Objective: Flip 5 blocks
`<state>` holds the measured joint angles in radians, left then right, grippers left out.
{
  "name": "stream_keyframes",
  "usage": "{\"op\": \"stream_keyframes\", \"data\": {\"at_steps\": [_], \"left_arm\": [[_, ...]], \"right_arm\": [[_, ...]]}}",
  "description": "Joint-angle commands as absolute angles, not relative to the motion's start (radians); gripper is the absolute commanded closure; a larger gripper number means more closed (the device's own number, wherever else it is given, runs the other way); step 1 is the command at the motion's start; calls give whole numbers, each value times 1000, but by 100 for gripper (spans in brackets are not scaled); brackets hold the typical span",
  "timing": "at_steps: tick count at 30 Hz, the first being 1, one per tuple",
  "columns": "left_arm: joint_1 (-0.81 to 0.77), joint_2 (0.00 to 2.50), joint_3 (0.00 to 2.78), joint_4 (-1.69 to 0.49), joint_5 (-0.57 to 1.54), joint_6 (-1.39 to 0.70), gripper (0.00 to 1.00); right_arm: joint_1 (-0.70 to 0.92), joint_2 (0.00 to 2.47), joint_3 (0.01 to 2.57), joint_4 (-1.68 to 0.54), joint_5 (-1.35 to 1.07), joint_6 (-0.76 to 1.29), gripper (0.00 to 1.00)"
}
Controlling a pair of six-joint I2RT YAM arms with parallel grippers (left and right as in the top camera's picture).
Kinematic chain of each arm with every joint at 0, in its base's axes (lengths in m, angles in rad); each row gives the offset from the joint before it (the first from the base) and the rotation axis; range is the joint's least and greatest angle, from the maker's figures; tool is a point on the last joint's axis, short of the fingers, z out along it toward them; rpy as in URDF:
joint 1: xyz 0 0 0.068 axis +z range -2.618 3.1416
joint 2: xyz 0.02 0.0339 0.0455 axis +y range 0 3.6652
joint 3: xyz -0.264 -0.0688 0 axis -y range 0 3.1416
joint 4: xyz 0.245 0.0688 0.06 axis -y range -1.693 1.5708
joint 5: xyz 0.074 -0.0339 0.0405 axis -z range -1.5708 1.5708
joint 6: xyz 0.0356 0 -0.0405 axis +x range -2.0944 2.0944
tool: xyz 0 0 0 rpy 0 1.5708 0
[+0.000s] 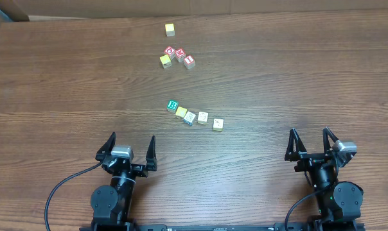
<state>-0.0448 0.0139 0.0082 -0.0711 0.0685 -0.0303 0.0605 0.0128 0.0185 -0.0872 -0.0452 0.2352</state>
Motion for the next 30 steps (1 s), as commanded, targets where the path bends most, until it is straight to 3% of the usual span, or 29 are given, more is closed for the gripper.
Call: {"op": "stream_keyframes", "data": {"at_steps": [1, 30], "left_arm": [[-39, 4, 5, -70, 86, -52, 0], [-39, 4, 10, -54, 109, -59, 0]], "right_arm": [[65, 3, 8, -81, -47, 235, 0], [65, 3, 8, -81, -49, 243, 0]]}}
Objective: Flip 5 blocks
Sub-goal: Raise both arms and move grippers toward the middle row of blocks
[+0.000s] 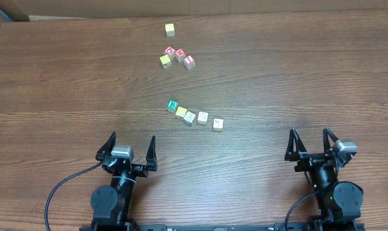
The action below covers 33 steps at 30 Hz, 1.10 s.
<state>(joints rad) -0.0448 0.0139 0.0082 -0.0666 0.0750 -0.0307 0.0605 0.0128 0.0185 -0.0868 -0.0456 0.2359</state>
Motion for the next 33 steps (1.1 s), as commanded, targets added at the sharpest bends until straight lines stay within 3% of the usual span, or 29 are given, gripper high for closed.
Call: {"op": "stream_keyframes", "data": {"at_steps": [1, 8, 15, 21, 28, 33], "left_arm": [[-39, 4, 19, -50, 126, -68, 0], [-39, 7, 282, -166, 202, -75, 0], [-39, 170, 788, -445, 200, -75, 0], [-39, 516, 1274, -727, 211, -74, 0], [-39, 1048, 1929, -1246, 212, -22, 0], [-39, 1404, 2271, -1623, 308, -22, 0]], "right_arm": [[66, 3, 8, -80, -52, 257, 0], [66, 3, 127, -120, -155, 284, 0], [66, 112, 576, -352, -89, 227, 0], [66, 457, 1089, -697, -88, 227, 0], [66, 1005, 1776, -1268, -96, 228, 0], [66, 1339, 2088, -1559, -275, 239, 0]]}}
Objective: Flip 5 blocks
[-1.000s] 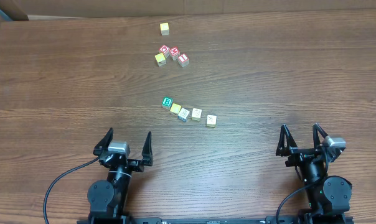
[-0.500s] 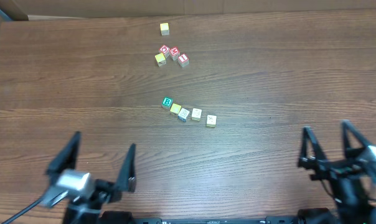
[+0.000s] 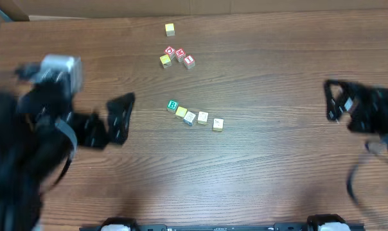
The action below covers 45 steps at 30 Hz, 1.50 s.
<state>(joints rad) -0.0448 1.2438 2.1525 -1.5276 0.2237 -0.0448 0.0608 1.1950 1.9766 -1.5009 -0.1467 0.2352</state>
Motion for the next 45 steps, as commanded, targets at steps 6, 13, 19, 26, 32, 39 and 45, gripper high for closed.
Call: {"op": "stream_keyframes", "data": {"at_steps": [6, 13, 19, 26, 32, 39, 45], "left_arm": [[-40, 1641, 2276, -1689, 399, -22, 13], [-39, 1763, 2173, -1689, 398, -22, 96], [-40, 1789, 2026, -1668, 340, -22, 96], [-40, 1793, 1785, -1491, 341, -72, 96], [-77, 1793, 1560, -1231, 365, -162, 96], [-187, 1794, 1351, -928, 389, -221, 96], [-266, 1795, 1253, -773, 323, -308, 96]], "right_arm": [[81, 1569, 2091, -1631, -567, 237, 53], [228, 1756, 1993, -1593, -543, 235, 96], [409, 1833, 1762, -1342, -523, 314, 96], [617, 1860, 1429, -858, -325, 565, 96], [761, 1860, 1251, -598, -56, 734, 96], [838, 1860, 1114, -338, 38, 793, 96], [826, 1861, 1081, -310, 126, 816, 96]]}}
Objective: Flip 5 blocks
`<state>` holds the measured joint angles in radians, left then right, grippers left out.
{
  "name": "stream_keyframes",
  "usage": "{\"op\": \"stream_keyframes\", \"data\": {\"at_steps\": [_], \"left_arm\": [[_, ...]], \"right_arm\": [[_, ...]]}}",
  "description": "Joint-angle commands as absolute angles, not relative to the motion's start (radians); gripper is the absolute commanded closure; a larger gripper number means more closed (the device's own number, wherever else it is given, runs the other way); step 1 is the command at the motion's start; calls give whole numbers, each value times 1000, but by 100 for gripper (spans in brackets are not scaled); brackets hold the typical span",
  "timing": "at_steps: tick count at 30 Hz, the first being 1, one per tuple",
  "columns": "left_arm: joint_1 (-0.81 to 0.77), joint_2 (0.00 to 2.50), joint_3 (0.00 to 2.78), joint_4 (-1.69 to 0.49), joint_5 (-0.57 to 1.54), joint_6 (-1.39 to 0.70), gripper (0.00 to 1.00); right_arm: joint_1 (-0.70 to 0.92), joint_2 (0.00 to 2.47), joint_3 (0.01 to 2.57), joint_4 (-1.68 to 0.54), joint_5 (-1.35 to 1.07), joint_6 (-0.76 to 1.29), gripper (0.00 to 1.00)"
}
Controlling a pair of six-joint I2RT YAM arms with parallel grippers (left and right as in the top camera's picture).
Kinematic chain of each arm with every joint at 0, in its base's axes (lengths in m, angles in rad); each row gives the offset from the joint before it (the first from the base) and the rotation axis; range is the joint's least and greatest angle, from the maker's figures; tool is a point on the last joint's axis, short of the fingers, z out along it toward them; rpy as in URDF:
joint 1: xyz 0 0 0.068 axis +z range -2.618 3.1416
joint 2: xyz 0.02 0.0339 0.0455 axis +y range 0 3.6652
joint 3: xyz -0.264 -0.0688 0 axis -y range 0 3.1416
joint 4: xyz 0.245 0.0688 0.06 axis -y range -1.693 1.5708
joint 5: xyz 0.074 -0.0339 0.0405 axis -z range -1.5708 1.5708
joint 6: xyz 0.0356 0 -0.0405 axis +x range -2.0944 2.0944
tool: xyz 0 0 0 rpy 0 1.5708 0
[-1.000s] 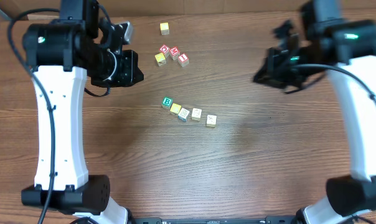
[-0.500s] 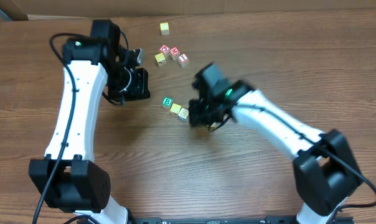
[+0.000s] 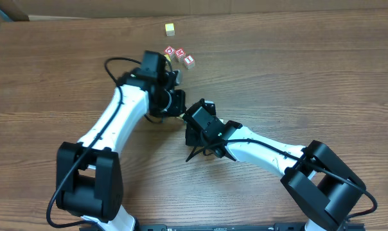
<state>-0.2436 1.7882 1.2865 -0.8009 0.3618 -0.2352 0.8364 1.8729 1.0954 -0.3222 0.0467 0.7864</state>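
Observation:
The row of lettered blocks in the middle of the table is hidden under both arms in the overhead view. My left gripper (image 3: pixel 175 102) reaches in from the left over the row's left end; its fingers are dark and I cannot tell their state. My right gripper (image 3: pixel 208 153) hangs over the row's right end, fingers spread, nothing seen between them. Farther back lies a cluster of red blocks (image 3: pixel 180 55), with a yellow block (image 3: pixel 166 59) partly behind the left wrist. A lone yellow block (image 3: pixel 170 28) sits at the far edge.
The brown wooden table (image 3: pixel 322 77) runs out to cardboard walls at the back and far left. The two arms nearly touch at the table's centre. A black cable (image 3: pixel 117 64) loops off the left arm.
Both arms were wide apart at the table's sides, blurred. Now they meet over the middle row of blocks and cover it. The back cluster and the lone yellow block lie as before.
At the two oldest moments both arms were folded at the near edge, grippers open, with the five-block row and the back cluster in plain view. Then both arms were raised at the sides. Now both grippers are over the row.

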Motion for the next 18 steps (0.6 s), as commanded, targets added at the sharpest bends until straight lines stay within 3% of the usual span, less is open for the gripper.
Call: {"op": "stream_keyframes", "data": {"at_steps": [1, 18], "left_arm": [[-273, 1795, 1243, -757, 301, -323, 96], [-290, 1916, 1198, -539, 236, -371, 96]], "right_arm": [[823, 1862, 1077, -307, 127, 816, 96], [804, 1912, 1044, -262, 157, 842, 96]]}}
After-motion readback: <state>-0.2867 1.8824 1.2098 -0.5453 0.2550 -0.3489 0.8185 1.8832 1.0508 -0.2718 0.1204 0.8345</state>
